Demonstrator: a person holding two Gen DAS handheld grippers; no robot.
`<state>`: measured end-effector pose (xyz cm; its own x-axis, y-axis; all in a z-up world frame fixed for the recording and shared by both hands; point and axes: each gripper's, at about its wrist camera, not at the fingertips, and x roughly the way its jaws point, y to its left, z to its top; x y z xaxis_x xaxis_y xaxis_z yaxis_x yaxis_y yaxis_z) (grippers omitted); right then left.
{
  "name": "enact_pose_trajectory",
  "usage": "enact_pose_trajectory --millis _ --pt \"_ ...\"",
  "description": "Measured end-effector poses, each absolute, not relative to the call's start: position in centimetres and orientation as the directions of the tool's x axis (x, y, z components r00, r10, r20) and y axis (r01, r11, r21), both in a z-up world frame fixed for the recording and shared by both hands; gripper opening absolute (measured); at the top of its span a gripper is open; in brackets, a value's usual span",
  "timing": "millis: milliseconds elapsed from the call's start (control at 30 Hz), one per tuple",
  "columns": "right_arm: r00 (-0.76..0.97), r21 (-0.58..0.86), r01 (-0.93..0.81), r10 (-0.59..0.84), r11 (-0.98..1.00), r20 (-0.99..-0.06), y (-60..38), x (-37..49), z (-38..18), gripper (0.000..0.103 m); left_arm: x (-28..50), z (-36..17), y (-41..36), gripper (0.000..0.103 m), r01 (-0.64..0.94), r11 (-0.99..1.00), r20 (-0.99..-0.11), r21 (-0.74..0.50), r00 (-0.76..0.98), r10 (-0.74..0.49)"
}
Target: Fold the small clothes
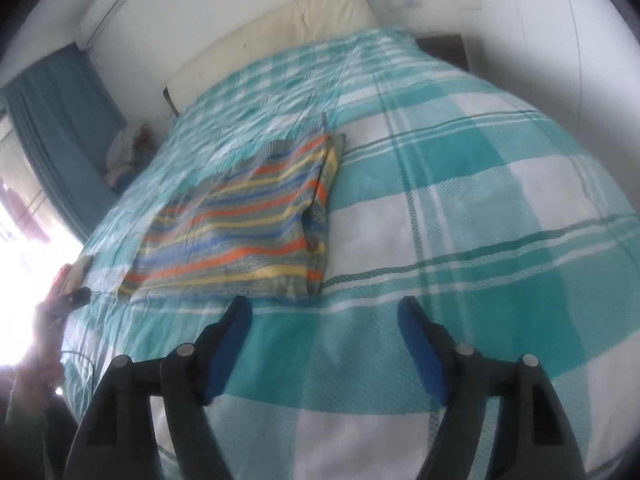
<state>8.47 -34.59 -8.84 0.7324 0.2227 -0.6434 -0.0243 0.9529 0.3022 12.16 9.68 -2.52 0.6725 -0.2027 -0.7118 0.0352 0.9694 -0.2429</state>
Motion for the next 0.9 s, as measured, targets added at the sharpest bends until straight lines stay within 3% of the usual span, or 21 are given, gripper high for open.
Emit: enact_pose_trajectory --millis 200,400,500,700,900 --pt "0.743 0.195 -0.009 0.137 0.981 -0.655 -33.2 8.3 -9.5 0.075 10.3 -0.7 6.4 0.099 0.039 0.977 -0.665 -0.209 0.727 -0.171" --pt "0.715 0.148 0.007 0.099 0.989 -0.692 -32.8 8.5 -11.8 0.075 12.0 -6.4 6.4 0.099 -0.199 0.965 -0.716 -0.172 0.698 0.016" --pt "0.715 0.147 0.011 0.095 0.989 -0.693 -33.0 8.6 -12.2 0.075 13.6 -9.8 6.7 0.098 -0.279 0.943 -0.751 -0.183 0.658 0.049" --pt "0.704 0.119 -0.012 0.092 0.993 -0.704 -32.4 8.9 -13.0 0.084 15.1 -13.1 4.1 0.102 -0.284 0.959 -0.781 0.014 0.595 0.188" --pt "0.699 0.116 -0.023 0.099 0.993 -0.708 -32.2 8.9 -13.2 0.088 15.0 -13.1 4.2 0.103 -0.266 0.964 -0.792 0.025 0.583 0.182"
